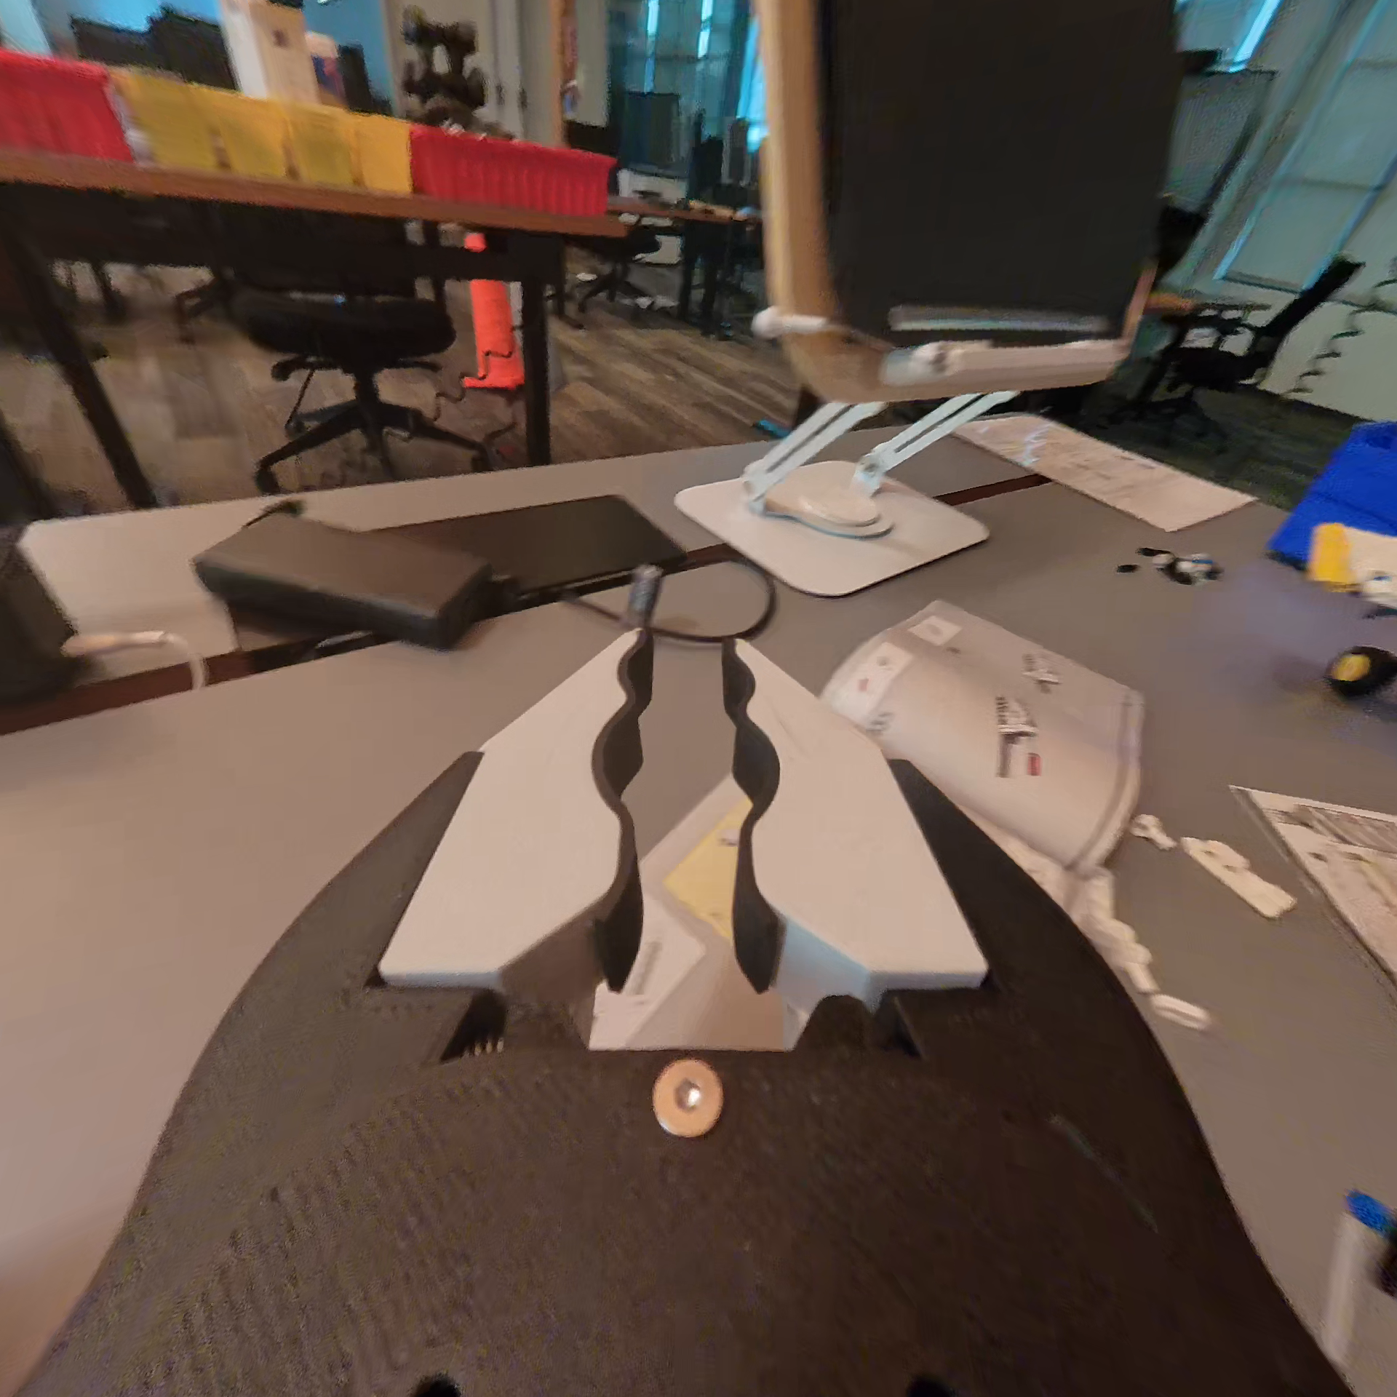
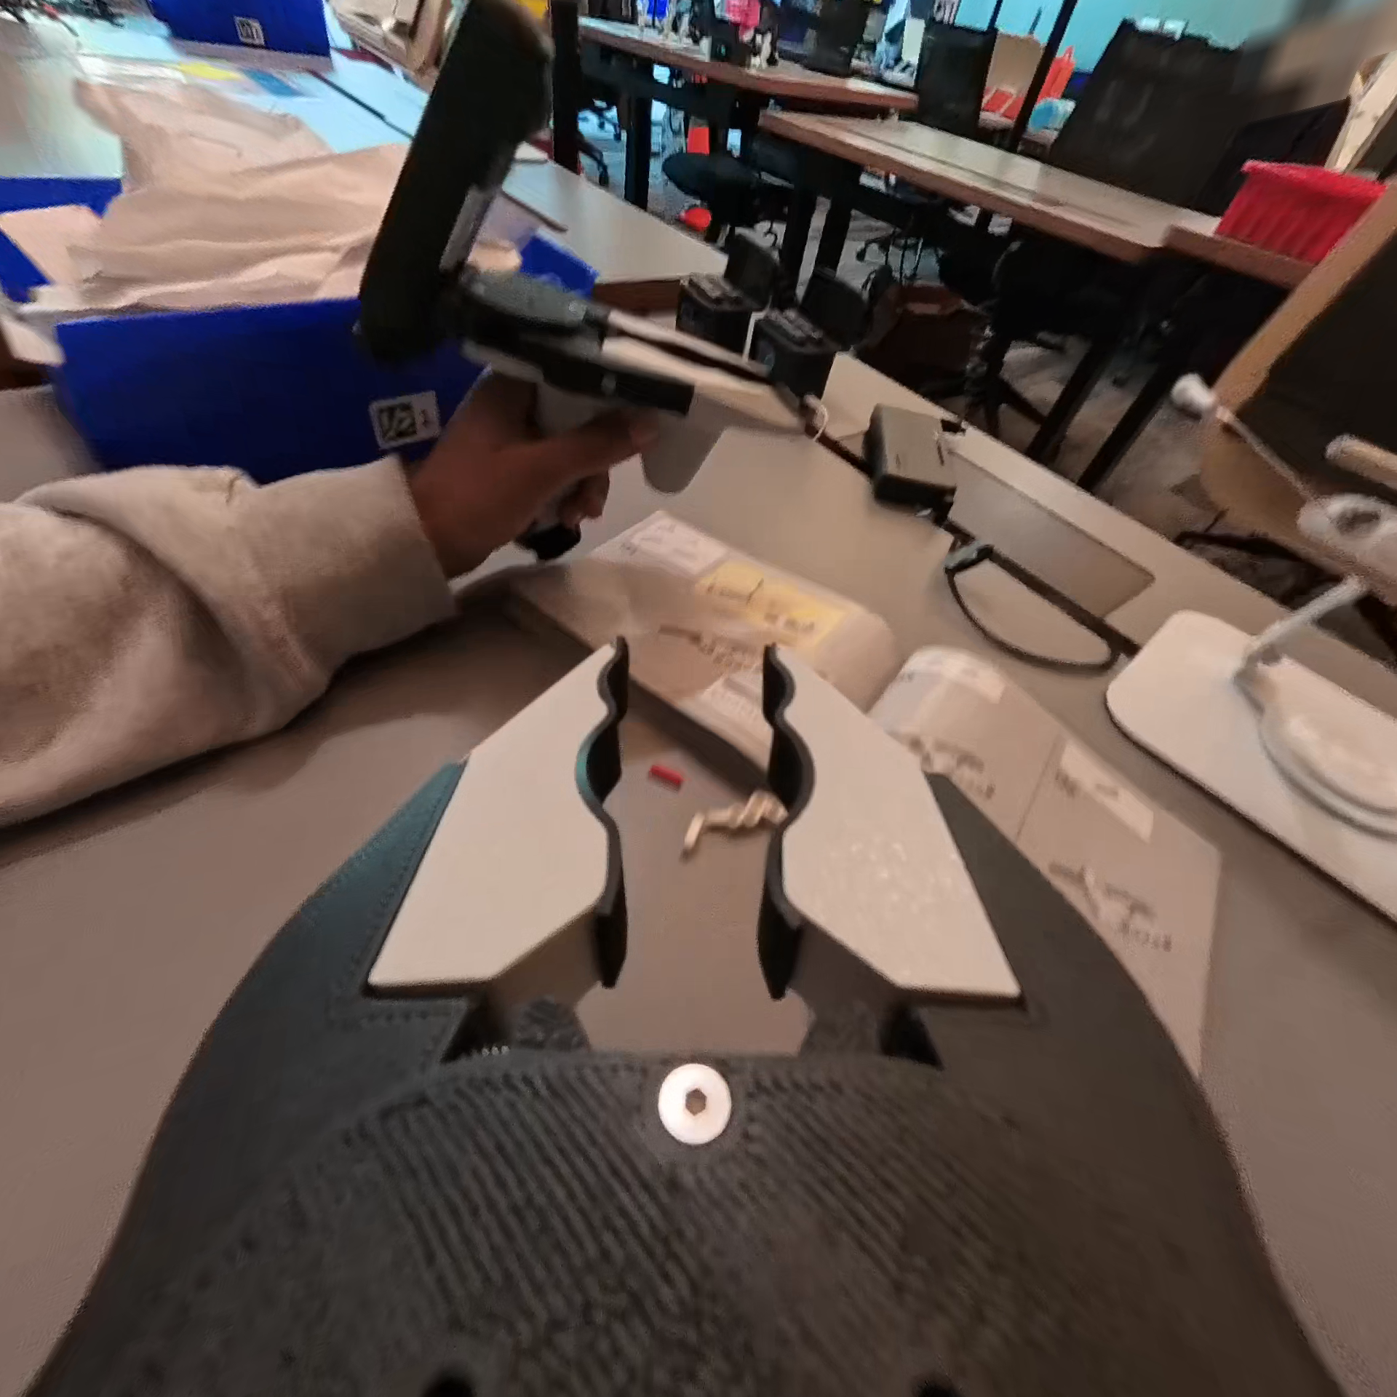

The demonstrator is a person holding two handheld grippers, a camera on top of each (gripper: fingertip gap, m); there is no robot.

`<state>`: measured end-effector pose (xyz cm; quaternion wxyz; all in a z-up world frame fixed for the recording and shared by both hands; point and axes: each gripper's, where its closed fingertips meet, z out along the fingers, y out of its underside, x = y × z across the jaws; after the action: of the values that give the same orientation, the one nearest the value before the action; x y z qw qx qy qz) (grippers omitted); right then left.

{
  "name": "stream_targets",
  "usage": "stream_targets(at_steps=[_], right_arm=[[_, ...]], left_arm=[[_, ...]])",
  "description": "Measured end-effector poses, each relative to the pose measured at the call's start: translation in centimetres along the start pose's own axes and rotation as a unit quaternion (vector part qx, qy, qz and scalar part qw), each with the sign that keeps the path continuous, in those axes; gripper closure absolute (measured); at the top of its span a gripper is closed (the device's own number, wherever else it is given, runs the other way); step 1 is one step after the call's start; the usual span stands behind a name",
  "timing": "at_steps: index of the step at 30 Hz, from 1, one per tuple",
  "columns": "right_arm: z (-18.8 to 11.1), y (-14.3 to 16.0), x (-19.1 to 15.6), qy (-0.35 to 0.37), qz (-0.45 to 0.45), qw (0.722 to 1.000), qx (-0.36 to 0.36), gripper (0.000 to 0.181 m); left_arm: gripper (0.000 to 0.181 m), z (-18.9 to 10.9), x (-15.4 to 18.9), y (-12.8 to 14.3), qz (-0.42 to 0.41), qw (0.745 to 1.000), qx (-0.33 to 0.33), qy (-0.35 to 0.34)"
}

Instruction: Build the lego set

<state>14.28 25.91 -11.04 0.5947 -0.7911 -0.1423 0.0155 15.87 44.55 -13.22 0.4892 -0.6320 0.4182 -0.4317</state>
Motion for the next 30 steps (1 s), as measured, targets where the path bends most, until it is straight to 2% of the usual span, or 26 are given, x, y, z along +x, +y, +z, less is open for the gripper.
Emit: stream_targets(at_steps=[4,6,9,11,14,15,16,18,21,30], right_arm=[[-5.4,4.3,-3.2,-0.007,-0.002,0.998,-0.055,0.145],[-8.0,7.1,-4.4,-0.001,-0.020,0.995,-0.100,0.143],[-10.9,10.5,-7.2,-0.024,-0.038,0.989,-0.138,0.138],[-11.7,12.2,-9.0,-0.049,-0.043,0.987,-0.147,0.138],[-11.4,13.5,-10.0,-0.070,-0.043,0.984,-0.156,0.134],[-11.2,13.7,-10.1,-0.076,-0.039,0.983,-0.163,0.134],[-11.0,13.8,-10.1,-0.081,-0.036,0.982,-0.169,0.132],[-10.9,13.9,-10.2,-0.093,-0.028,0.980,-0.172,0.132],[-10.9,14.1,-10.2,-0.105,-0.011,0.978,-0.180,0.134],[-10.9,14.6,-10.0,-0.100,-0.013,0.976,-0.194,0.149]], left_arm=[[0.146,-0.8,7.6,-1.9,0.018,0.994,0.015,0.109],[0.128,-1.3,12.5,-1.1,0.040,0.983,-0.014,0.176],[0.116,-3.1,19.4,3.6,0.114,0.949,-0.105,0.275],[0.116,-5.5,23.7,7.8,0.158,0.905,-0.172,0.356],[0.118,-9.5,28.5,13.7,0.218,0.825,-0.256,0.454],[0.119,-10.4,29.2,15.3,0.251,0.800,-0.284,0.465],[0.113,-10.7,29.7,15.9,0.281,0.792,-0.285,0.461],[0.124,-11.7,30.6,16.2,0.314,0.776,-0.273,0.474],[0.126,-12.3,30.6,16.4,0.319,0.765,-0.284,0.481],[0.132,-12.6,29.7,16.3,0.321,0.759,-0.291,0.485]])
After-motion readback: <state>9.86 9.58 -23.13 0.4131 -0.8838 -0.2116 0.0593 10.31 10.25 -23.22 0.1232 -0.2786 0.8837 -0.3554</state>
